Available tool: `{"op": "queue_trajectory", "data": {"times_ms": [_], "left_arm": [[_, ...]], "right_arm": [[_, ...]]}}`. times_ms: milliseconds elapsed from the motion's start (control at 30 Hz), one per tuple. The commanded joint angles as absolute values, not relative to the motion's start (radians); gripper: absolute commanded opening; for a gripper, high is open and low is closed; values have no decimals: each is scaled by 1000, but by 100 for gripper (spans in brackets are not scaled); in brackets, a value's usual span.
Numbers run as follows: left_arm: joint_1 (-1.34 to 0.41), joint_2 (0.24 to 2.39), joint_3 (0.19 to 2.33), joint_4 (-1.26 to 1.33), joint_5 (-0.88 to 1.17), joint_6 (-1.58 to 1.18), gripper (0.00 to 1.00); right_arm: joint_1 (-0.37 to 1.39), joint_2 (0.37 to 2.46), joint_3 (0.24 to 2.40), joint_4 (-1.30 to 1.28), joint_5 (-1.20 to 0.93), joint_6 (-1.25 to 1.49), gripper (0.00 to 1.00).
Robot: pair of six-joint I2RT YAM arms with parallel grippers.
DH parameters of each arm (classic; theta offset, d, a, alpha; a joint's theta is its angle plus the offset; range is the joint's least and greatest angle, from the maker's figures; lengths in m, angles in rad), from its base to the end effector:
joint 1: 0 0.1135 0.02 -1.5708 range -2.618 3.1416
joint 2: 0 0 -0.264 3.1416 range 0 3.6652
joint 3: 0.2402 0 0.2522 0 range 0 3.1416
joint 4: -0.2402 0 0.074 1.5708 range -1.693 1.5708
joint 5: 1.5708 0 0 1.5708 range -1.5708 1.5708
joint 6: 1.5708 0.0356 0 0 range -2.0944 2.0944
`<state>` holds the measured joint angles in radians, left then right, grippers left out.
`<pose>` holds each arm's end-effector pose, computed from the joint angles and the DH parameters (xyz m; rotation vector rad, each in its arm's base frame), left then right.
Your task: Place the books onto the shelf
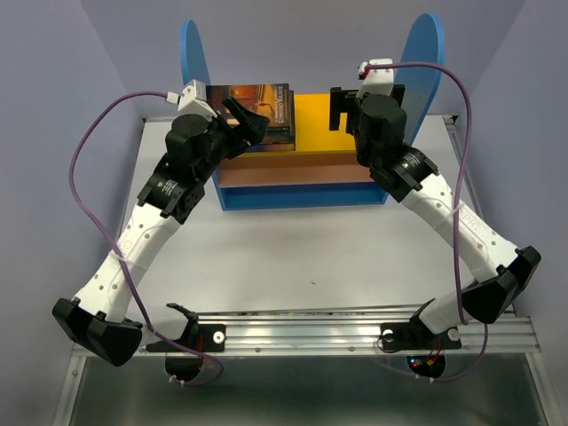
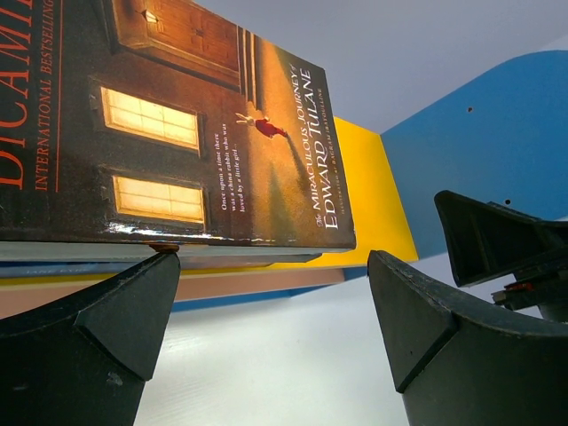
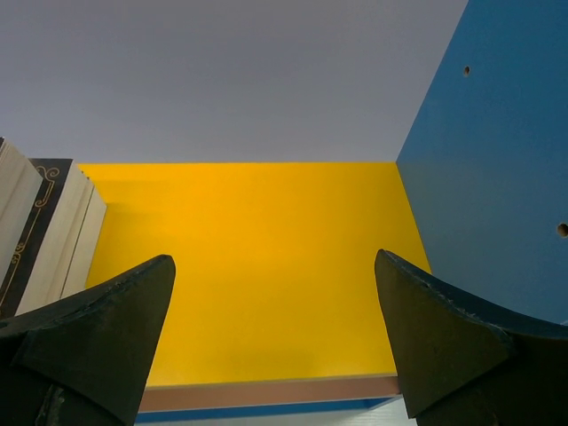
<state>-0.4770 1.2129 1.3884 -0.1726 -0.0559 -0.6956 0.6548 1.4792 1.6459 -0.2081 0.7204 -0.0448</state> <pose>0.2388 -0.1212 0.4629 -0.2240 1.6211 -0.8696 0.2746 0.1812 0.4720 -0.0049 1.6029 -0.1072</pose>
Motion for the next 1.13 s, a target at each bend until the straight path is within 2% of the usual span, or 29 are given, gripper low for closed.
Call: {"op": "queue_trajectory", "data": {"times_ms": [0, 167, 267, 533, 667, 867, 1100], "left_arm": [[-472, 1178, 1407, -117, -28, -681, 99], [-472, 1112, 1343, -110, 78, -683, 99], [-472, 1037, 1273, -161, 40, -670, 99], [-469, 865, 1028, -591, -369, -820, 99], [-463, 835, 973, -739, -566, -945, 99], [-393, 851, 902, -648, -522, -950, 99], [-376, 816, 893, -577, -509, -920, 99]], "right_arm": [[650, 1436, 1635, -156, 729, -29, 100], [650, 1376, 1553, -161, 750, 38, 100], [650, 1287, 1436, -205, 798, 155, 100], [650, 978, 987, -330, 809, 546, 100], [650, 950, 868, -385, 779, 612, 100], [650, 914, 769, -471, 732, 721, 100], [650, 853, 744, -463, 796, 744, 100]]}}
